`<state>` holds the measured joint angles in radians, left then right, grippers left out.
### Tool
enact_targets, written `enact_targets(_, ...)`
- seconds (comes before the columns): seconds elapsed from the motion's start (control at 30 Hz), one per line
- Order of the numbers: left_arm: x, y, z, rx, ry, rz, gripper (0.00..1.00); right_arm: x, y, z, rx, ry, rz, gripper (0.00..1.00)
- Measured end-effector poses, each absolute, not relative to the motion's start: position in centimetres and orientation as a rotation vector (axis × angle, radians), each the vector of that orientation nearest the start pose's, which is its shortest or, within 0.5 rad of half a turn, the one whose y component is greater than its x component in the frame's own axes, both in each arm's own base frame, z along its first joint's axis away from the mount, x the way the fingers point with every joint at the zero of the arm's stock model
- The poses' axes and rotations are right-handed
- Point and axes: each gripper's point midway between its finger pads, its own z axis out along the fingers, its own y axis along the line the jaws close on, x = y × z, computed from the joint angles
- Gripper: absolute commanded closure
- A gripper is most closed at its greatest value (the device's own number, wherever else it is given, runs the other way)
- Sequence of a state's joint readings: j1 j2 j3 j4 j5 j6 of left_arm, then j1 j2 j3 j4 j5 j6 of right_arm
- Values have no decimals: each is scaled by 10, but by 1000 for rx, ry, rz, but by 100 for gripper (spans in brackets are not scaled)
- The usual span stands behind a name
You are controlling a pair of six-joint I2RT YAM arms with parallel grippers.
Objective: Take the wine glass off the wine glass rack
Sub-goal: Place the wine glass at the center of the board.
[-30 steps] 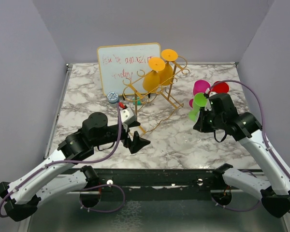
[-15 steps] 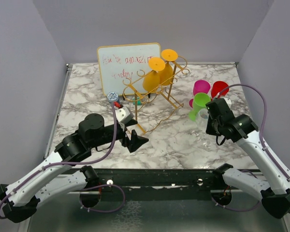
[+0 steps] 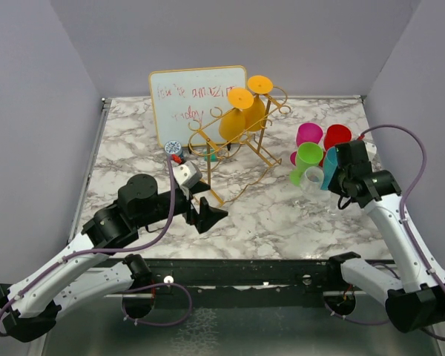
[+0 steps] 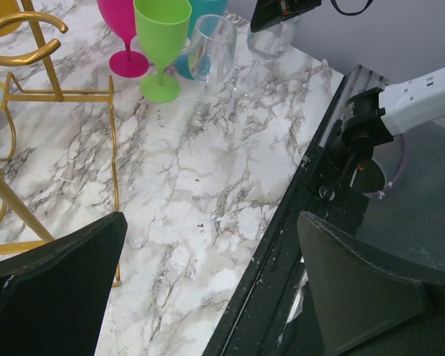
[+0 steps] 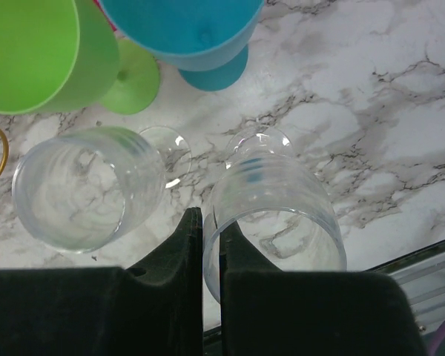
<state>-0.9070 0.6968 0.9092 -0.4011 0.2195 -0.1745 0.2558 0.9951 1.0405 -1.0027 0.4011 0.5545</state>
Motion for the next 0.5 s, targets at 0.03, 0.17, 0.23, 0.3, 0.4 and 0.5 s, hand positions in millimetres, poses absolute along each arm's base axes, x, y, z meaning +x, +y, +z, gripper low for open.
enact_targets(0.03,134,-245,307,820,1671,-965,1,237,8,185,523,2372,-155,99)
enact_targets(0.17,134,-246,307,816,1674,-968,1,248,1,179,526,2389,-160,99)
enact_targets(0.23,134,-245,307,814,1674,-970,1,254,0,174,526,2397,-142,99)
enact_targets(0.3,133,-245,308,811,1671,-973,1,259,1,170,517,2403,-118,99)
enact_targets(0.4,132,-243,311,807,1663,-975,1,267,3,167,495,2405,-93,99)
enact_targets(0.5,132,-242,313,802,1655,-975,1,276,5,163,474,2412,-92,99)
